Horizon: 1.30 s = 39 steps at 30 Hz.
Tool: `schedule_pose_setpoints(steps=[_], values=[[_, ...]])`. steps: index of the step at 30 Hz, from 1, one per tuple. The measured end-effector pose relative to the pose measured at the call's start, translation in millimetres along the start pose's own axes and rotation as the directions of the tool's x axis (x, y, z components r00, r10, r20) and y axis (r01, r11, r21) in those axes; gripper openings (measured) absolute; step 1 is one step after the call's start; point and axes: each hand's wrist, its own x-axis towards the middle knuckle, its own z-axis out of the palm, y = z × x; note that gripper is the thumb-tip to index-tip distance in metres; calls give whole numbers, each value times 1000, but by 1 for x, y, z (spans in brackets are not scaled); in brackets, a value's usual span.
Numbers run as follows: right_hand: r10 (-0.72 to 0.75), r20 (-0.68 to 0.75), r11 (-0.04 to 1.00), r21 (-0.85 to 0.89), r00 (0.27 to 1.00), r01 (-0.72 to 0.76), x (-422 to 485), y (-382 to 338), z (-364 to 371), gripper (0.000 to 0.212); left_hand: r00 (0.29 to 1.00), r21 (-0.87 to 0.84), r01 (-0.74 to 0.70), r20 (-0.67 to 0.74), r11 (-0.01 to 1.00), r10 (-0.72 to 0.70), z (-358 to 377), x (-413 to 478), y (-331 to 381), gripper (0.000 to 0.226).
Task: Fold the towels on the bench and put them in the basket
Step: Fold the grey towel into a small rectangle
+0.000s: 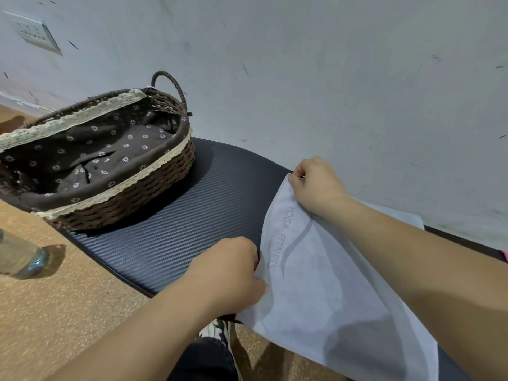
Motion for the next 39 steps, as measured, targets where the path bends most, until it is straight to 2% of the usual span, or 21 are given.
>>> schedule_pose_setpoints(steps=[2, 5, 7, 9, 12, 15, 17, 19, 21, 23, 25, 27, 29, 30, 32, 34, 37, 39], values=[[-58, -47, 998, -35, 997, 57, -8, -3, -5, 12, 999, -85, -25, -37, 996, 22, -3, -2, -2, 23], [-45, -63, 988, 145, 997, 53, -16, -7, -18, 6, 998, -201, -48, -54, 978, 38, -14, -5, -3, 16], [-16, -39, 968, 251, 999, 25, -22, -7, -33, 21, 998, -321, -46, -63, 946, 27, -24, -8, -2, 12], [6, 11, 965, 261, 1000, -9, -27, -6, -48, 31, 998, -404, -35, -67, 914, 8, -32, -10, -1, 19], [65, -24, 966, 253, 998, -57, -39, 0, -73, 17, 999, -442, -16, -37, 897, 0, -43, -17, -1, 30], [167, -122, 890, 445, 978, -96, -61, 6, -109, 14, 996, -440, 3, -81, 898, -43, -51, -26, 3, 19], [278, -139, 789, 598, 950, -143, -82, 15, -132, 13, 985, -444, -8, -157, 896, -69, -55, -31, 11, 6], [375, -162, 697, 698, 913, -162, -108, 25, -149, 16, 969, -495, -85, -243, 865, -44, -60, -38, 25, 8], [431, -213, 678, 717, 877, -160, -134, 36, -160, 14, 945, -529, -199, -327, 825, 18, -63, -45, 39, 10], [475, -255, 667, 728, 842, -155, -156, 46, -169, 13, 935, -614, -287, -346, 736, 76, -66, -53, 55, 11], [509, -280, 647, 749, 814, -147, -176, 53, -178, 14, 940, -757, -327, -321, 566, 114, -68, -60, 69, 10], [549, -288, 611, 779, 785, -142, -194, 59, -190, 11, 944, -848, -330, -307, 415, 123, -69, -65, 82, 20], [601, -226, 520, 839, 767, -159, -212, 67, -209, 14, 954, -903, -298, -268, 310, 135, -69, -70, 95, 28], [616, -147, 431, 885, 774, -174, -222, 69, -221, 14, 959, -919, -273, -238, 283, 152, -69, -73, 101, 28], [607, 2, 290, 930, 795, -224, -237, 75, -242, 12, 964, -928, -236, -187, 288, 189, -68, -76, 108, 28], [622, 22, 330, 899, 783, -288, -244, 86, -251, 8, 970, -923, -218, -167, 318, 178, -65, -72, 114, 22], [625, -32, 433, 845, 780, -313, -239, 102, -243, 5, 973, -899, -232, -205, 371, 111, -58, -57, 118, 16], [606, -68, 490, 817, 793, -304, -230, 114, -230, 14, 964, -856, -256, -260, 450, 54, -50, -41, 115, 17]])
